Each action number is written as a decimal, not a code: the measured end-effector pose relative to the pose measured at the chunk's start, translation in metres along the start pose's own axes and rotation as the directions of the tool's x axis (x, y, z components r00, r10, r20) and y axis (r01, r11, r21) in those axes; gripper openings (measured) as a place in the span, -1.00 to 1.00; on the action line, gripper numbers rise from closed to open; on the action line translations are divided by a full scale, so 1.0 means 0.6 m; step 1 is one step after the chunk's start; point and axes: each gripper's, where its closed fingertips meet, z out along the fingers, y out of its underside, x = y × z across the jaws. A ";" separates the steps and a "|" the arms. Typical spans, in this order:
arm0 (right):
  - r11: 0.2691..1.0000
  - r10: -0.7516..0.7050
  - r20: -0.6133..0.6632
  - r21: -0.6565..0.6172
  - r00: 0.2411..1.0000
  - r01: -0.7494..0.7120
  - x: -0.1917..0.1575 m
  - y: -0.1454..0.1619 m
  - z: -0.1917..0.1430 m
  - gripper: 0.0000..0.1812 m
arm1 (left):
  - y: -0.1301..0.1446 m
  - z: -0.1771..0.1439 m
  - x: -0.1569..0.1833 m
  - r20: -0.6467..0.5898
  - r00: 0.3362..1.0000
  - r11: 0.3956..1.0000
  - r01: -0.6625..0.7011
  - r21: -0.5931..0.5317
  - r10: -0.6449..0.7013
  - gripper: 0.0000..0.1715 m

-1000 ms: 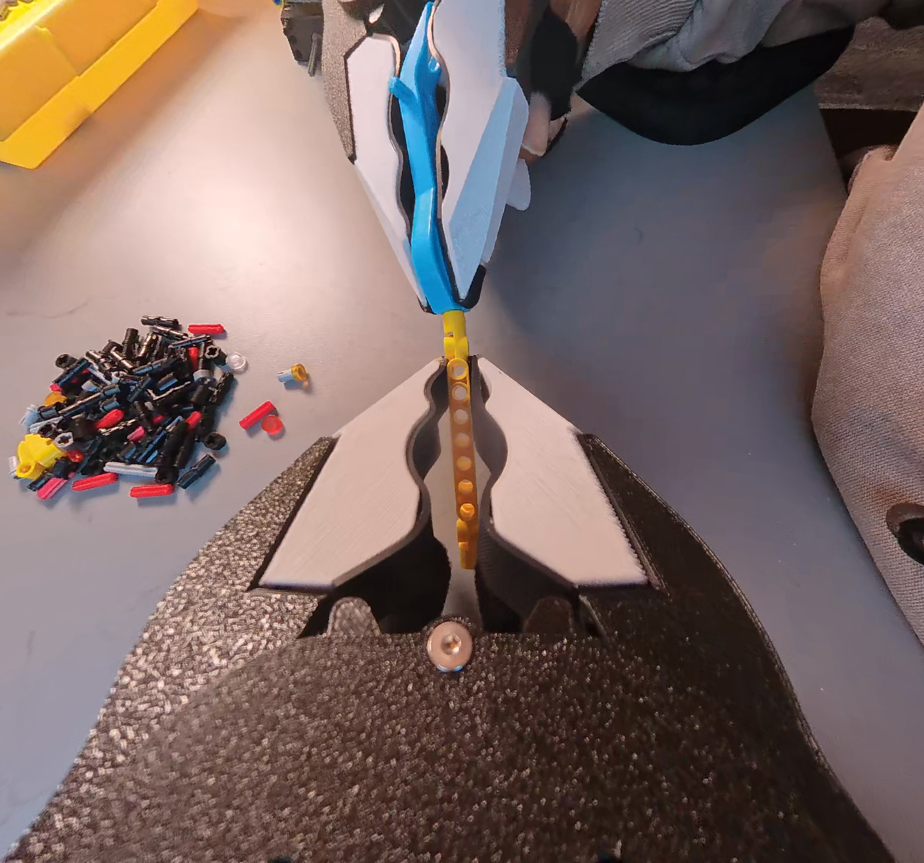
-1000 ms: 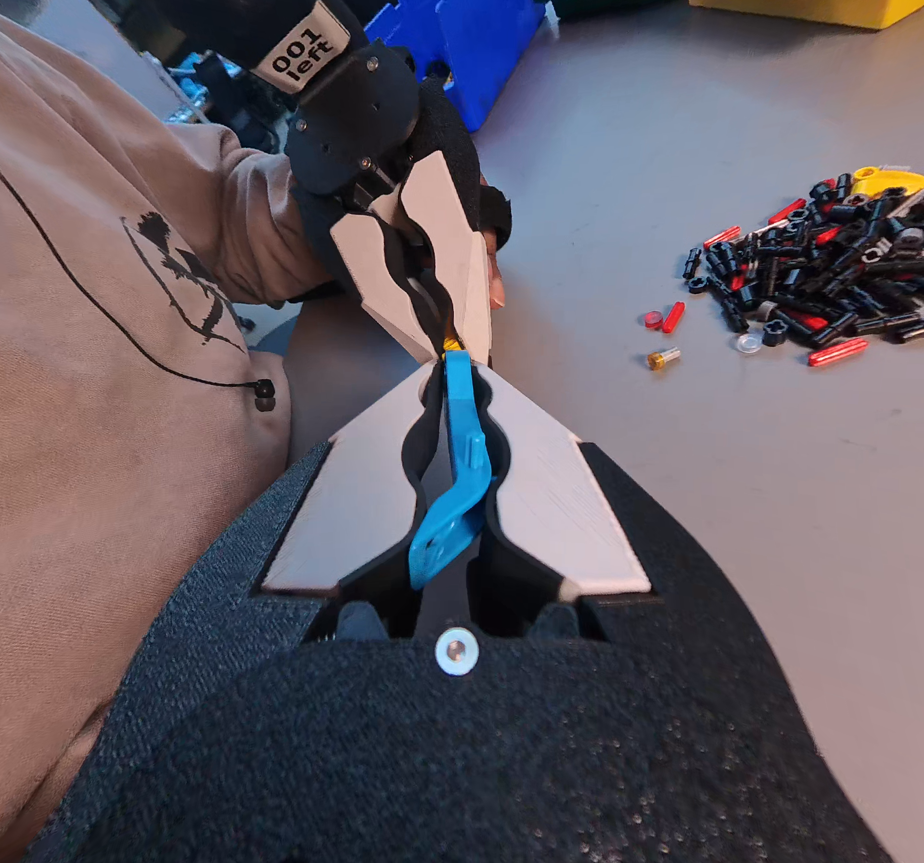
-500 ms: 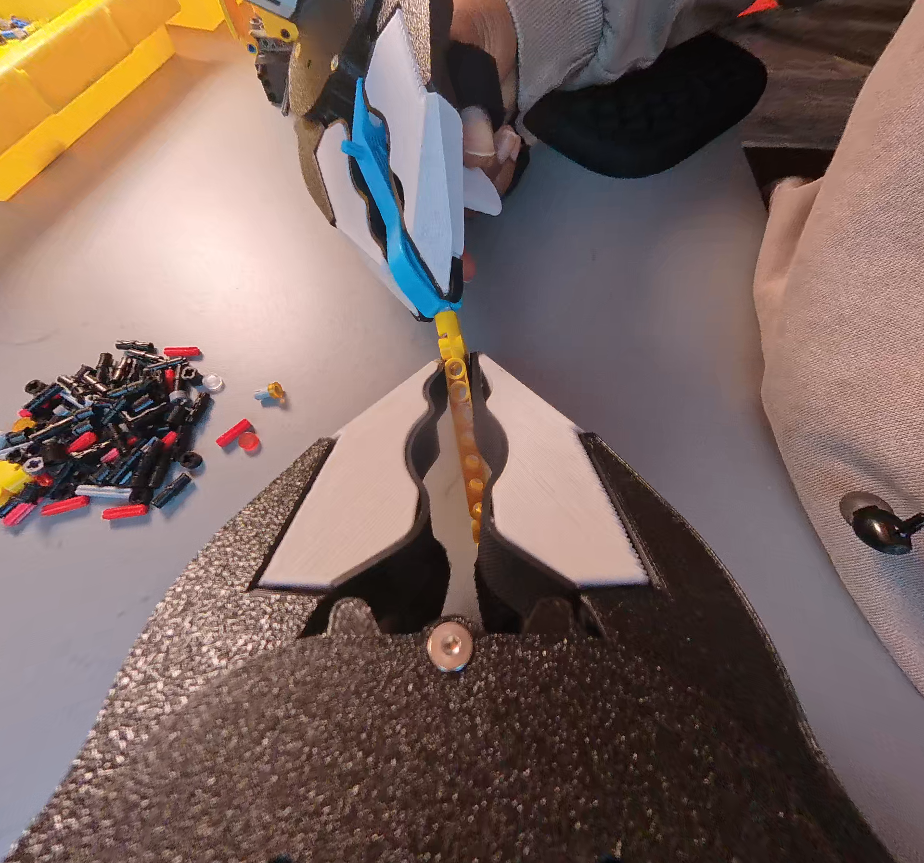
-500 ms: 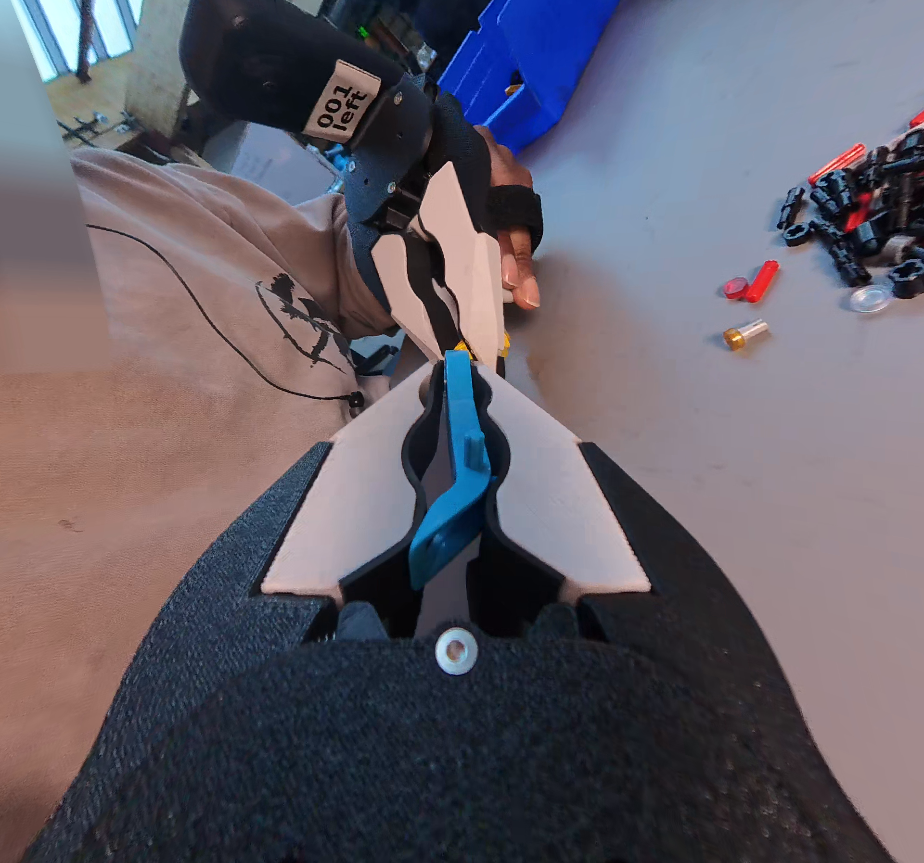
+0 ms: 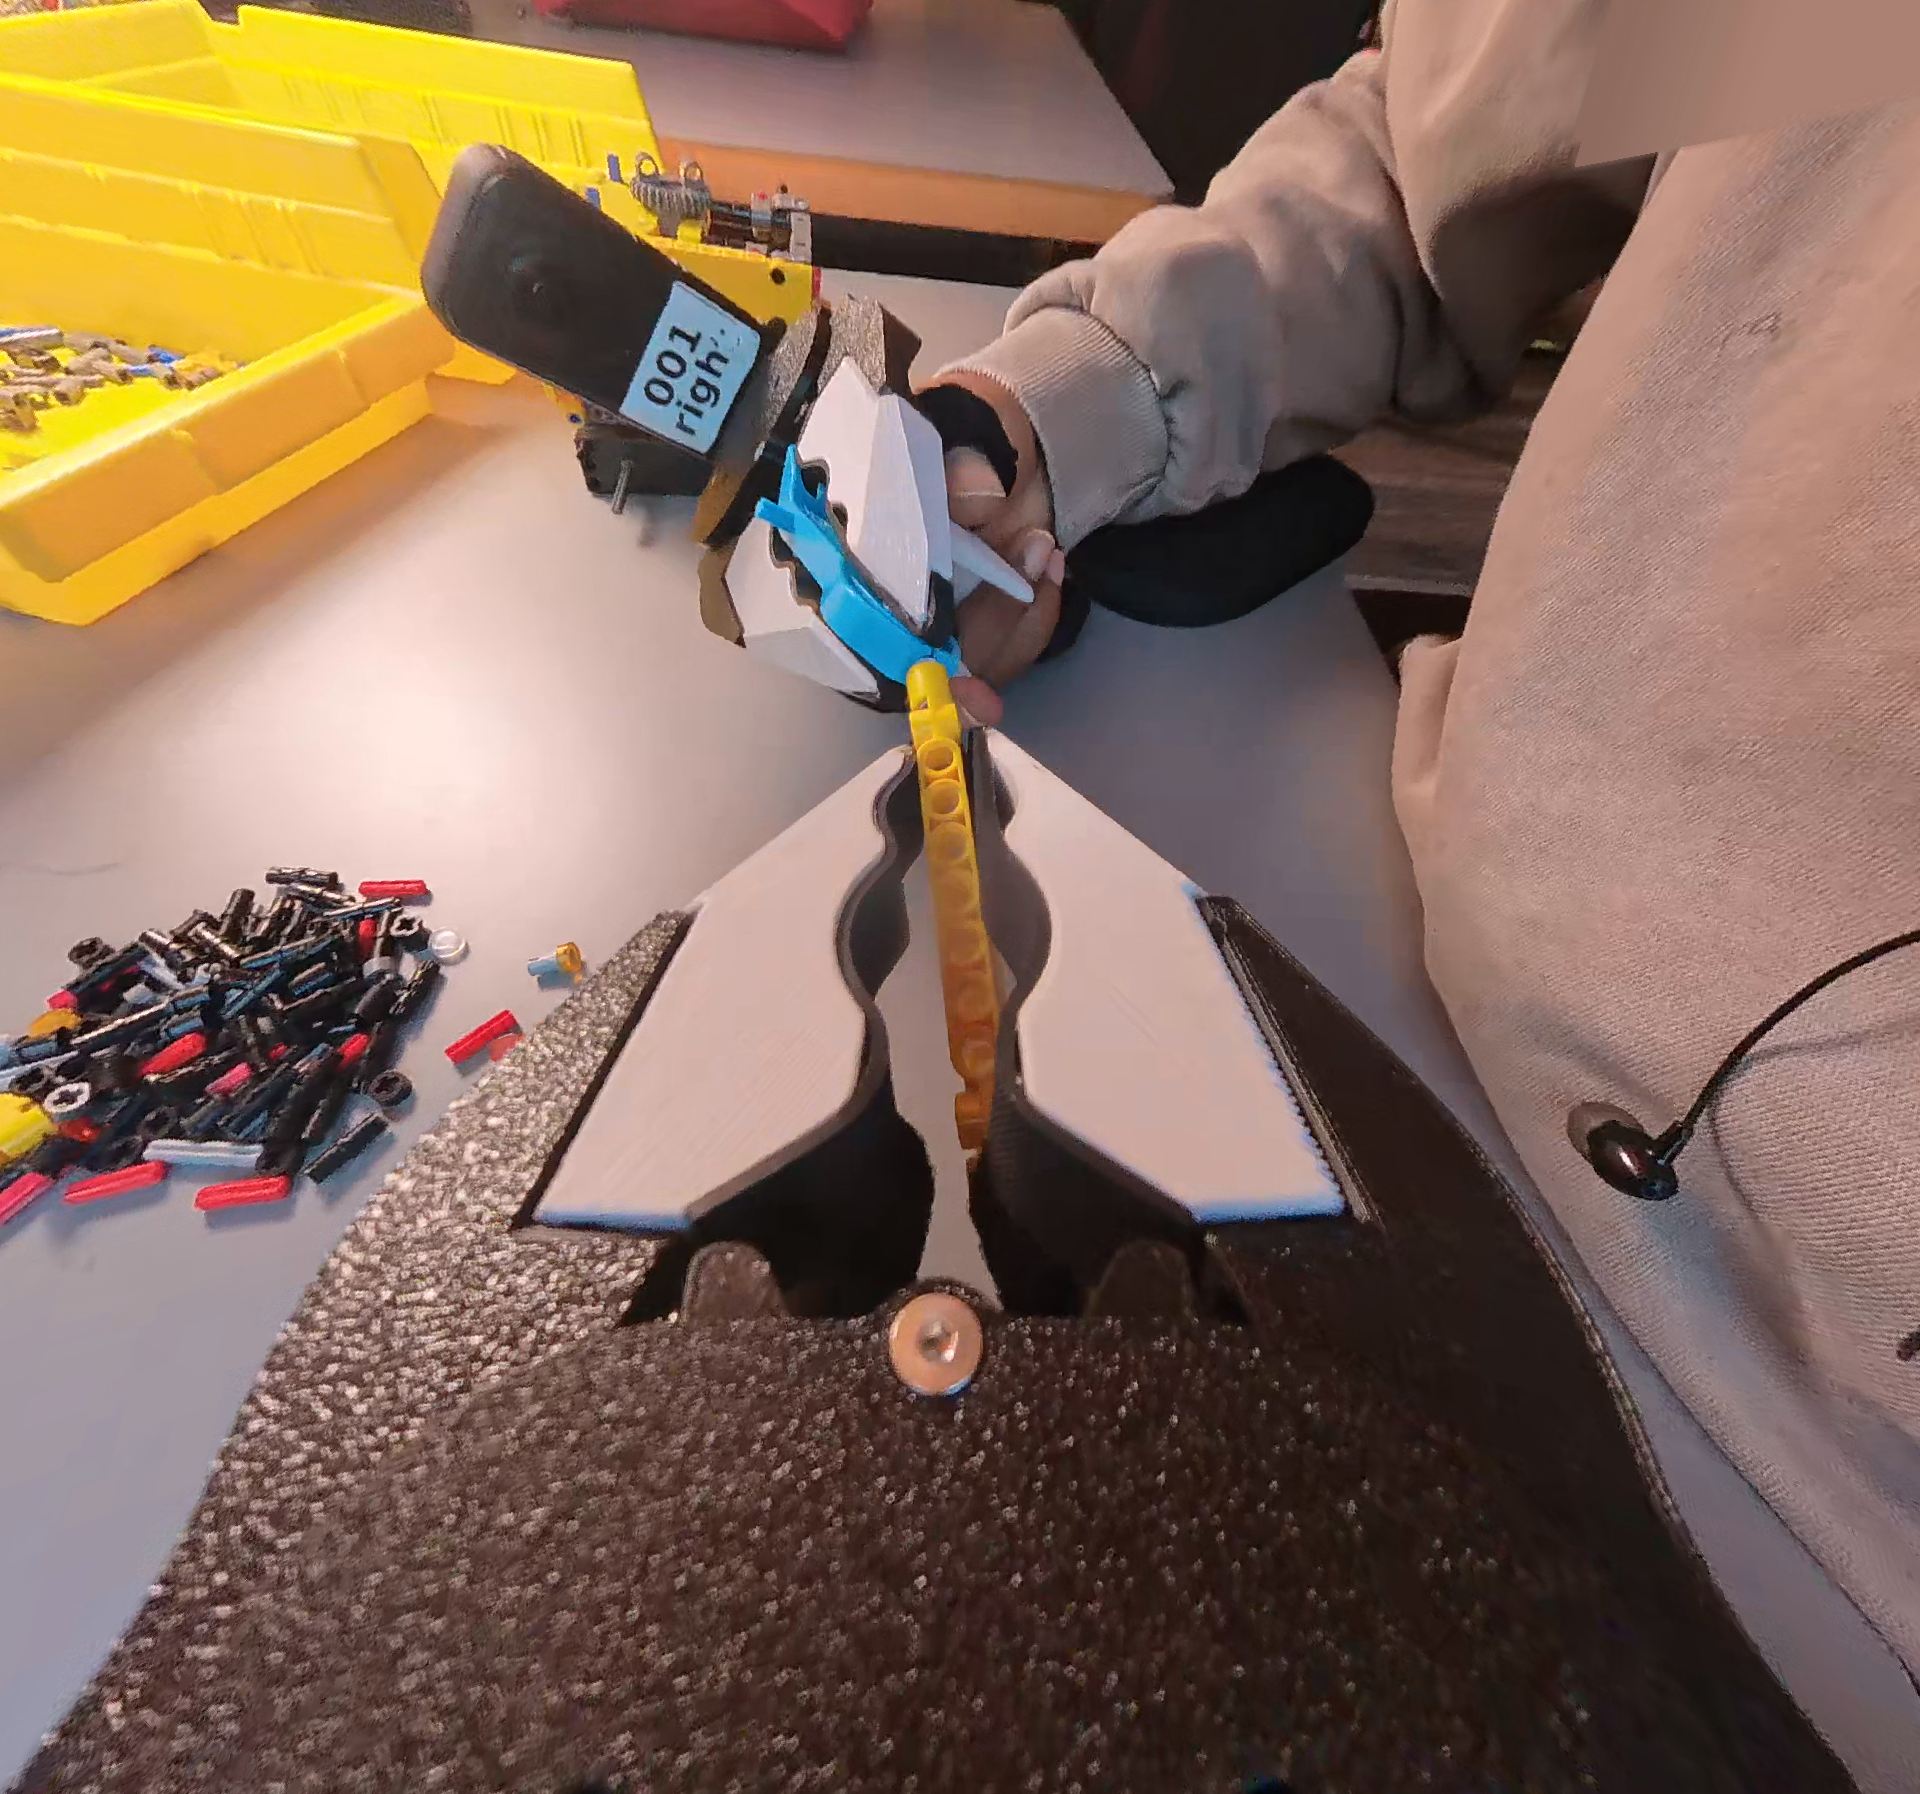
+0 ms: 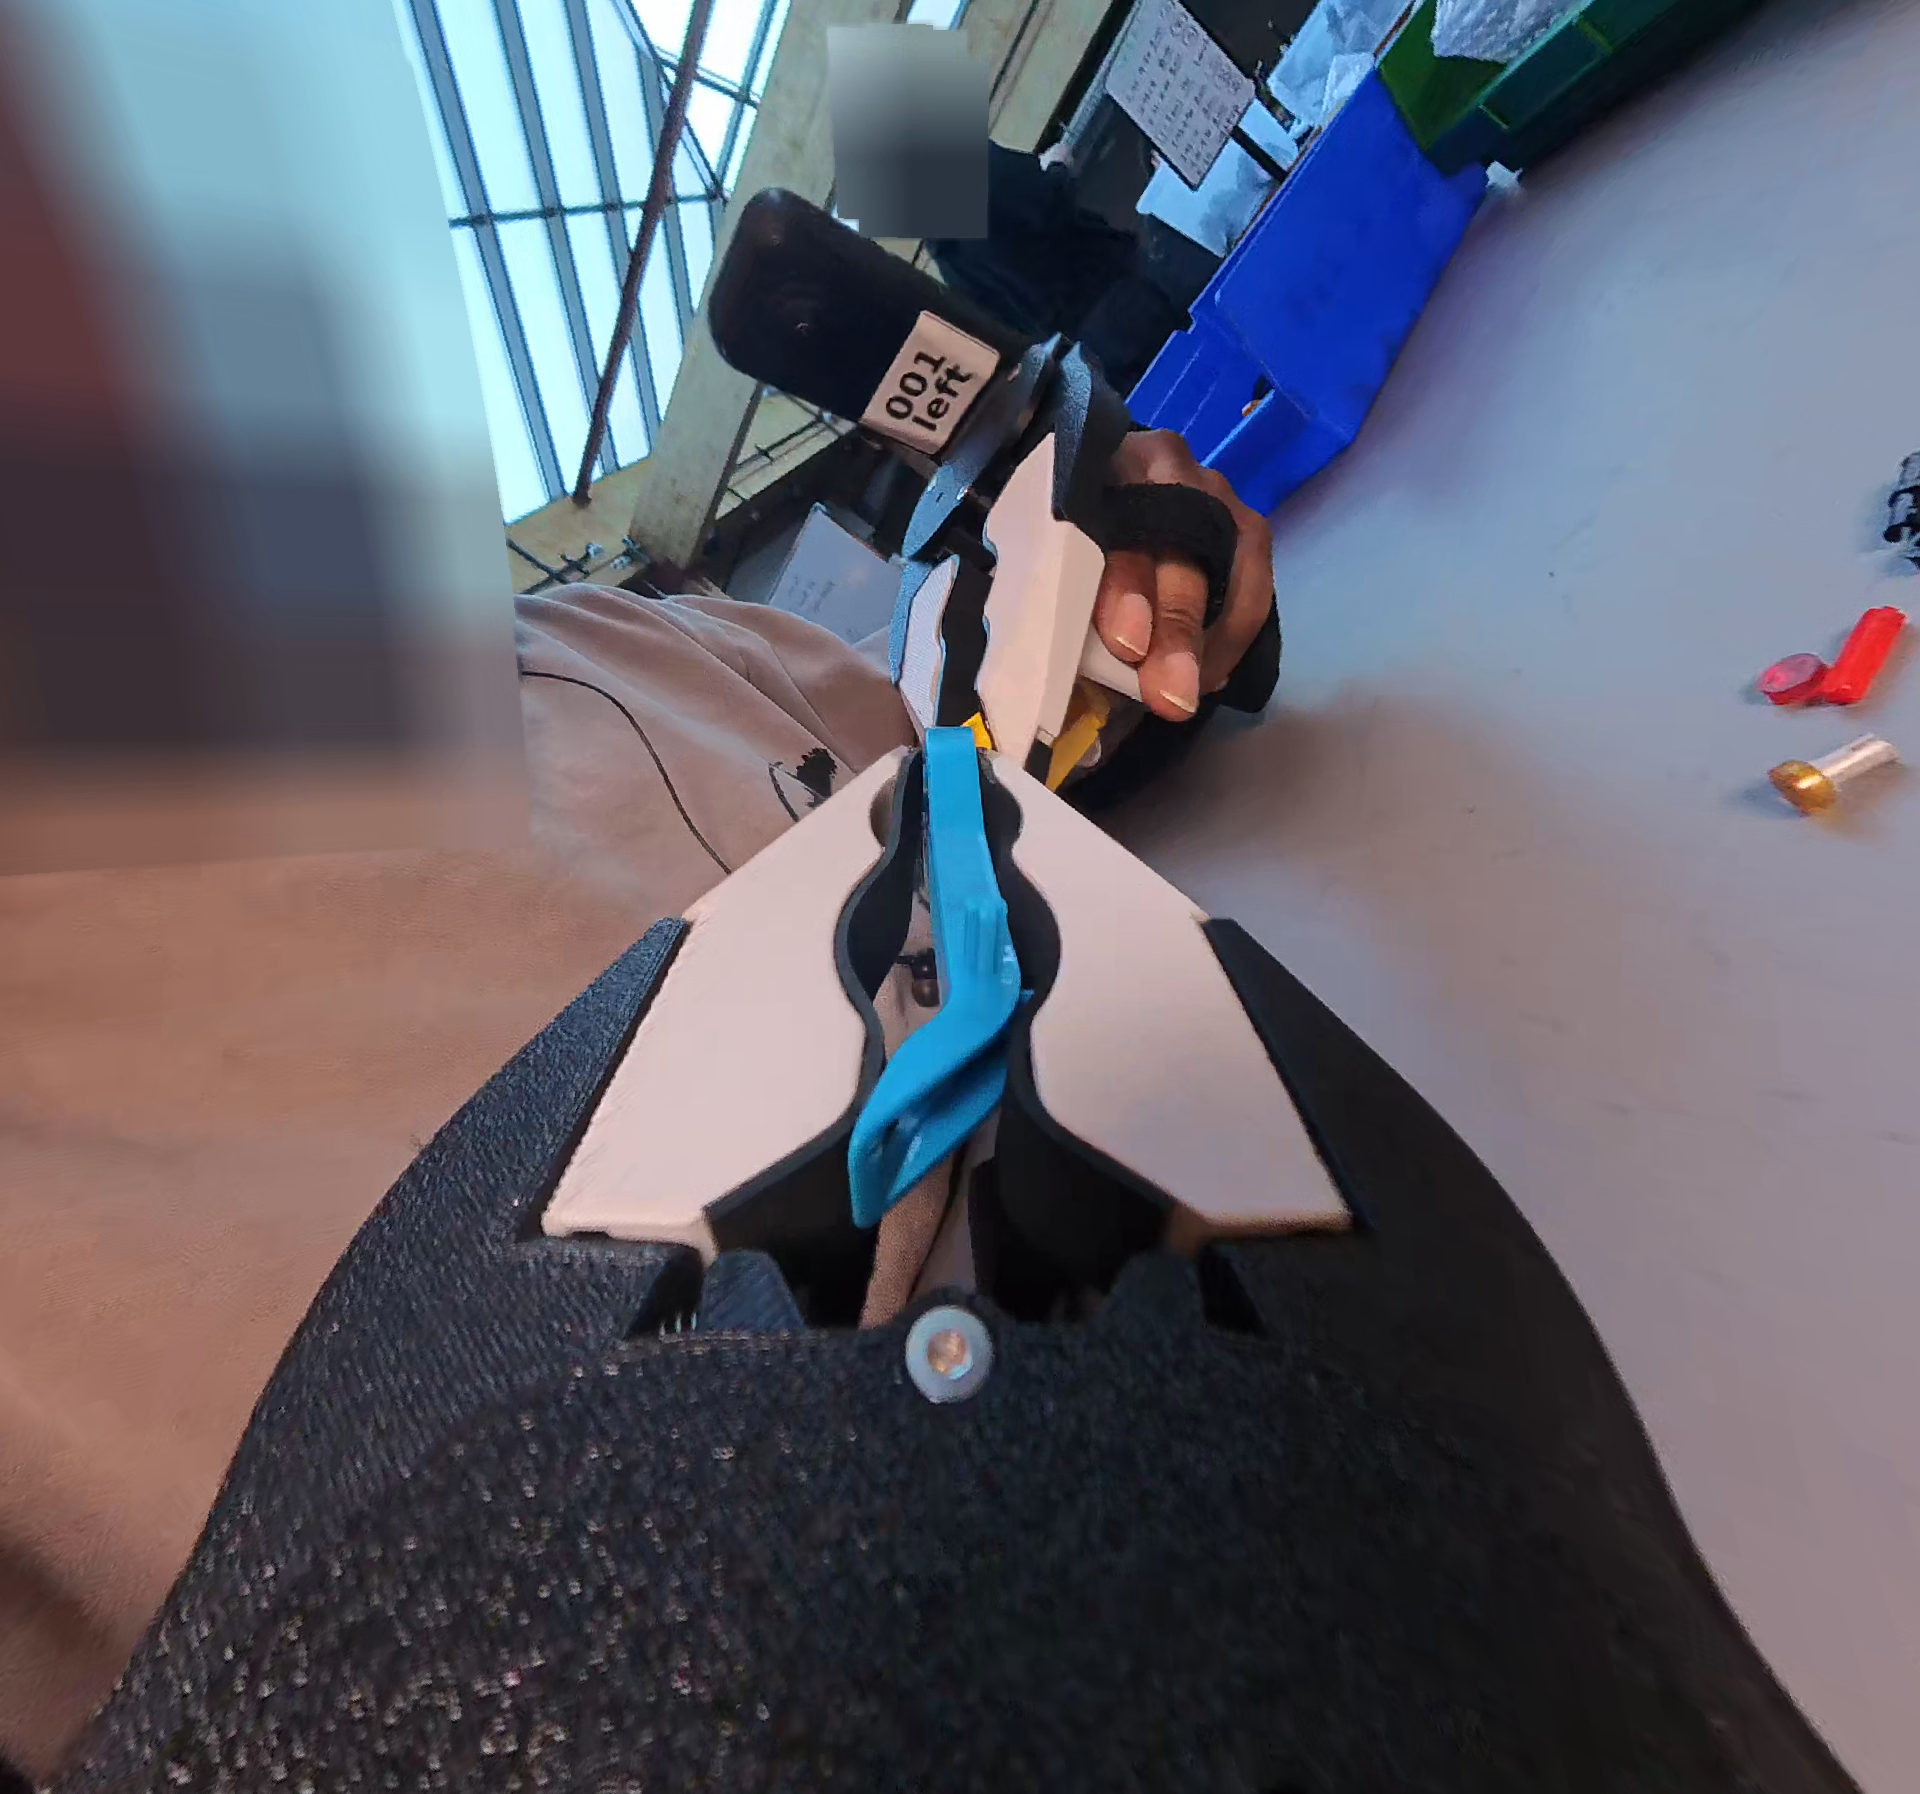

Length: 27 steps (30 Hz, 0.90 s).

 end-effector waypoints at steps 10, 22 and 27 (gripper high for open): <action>0.997 -0.072 0.073 0.022 0.995 0.070 -0.031 -0.001 0.007 -0.92 | -0.026 -0.006 0.018 -0.047 0.999 0.996 -0.023 0.086 0.027 -0.93; 0.989 -0.150 0.232 0.015 0.961 0.150 -0.073 0.010 0.023 -0.92 | -0.050 -0.015 0.054 -0.182 0.982 0.980 -0.006 0.201 0.043 -0.92; 0.984 -0.167 0.255 -0.010 0.952 0.175 -0.077 0.019 0.023 -0.92 | -0.047 -0.013 0.063 -0.214 0.976 0.981 -0.008 0.196 0.051 -0.92</action>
